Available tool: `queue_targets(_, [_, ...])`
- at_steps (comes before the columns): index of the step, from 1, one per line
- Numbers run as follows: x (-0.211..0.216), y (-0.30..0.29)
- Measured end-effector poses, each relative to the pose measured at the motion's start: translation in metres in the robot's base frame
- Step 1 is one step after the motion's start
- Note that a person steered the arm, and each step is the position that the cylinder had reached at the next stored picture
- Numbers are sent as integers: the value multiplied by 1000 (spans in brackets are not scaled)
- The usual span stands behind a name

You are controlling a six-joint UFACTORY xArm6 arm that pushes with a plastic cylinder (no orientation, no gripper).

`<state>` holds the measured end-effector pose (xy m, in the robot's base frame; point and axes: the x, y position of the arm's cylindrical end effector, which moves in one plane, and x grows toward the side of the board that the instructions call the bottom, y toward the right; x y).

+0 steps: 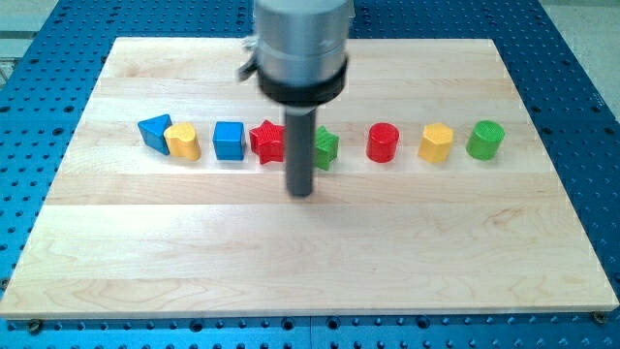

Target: Push the cube into the red star

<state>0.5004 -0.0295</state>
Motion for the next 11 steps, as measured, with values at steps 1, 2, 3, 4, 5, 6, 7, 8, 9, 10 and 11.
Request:
queue_targets(1, [2,-38])
queue_targets(2, [21,-65])
queue_targets(3, [35,-119])
queue_targets(4, [13,-152])
queue_targets(5, [-43,-138])
queue_targets(6, [-73,-138])
queue_targets(7, [-68,-98])
queue_targets(8, [-69,-82])
queue_targets(9, [-80,-80])
queue_targets(10, [-99,-65])
queue_targets(11, [-118,-46])
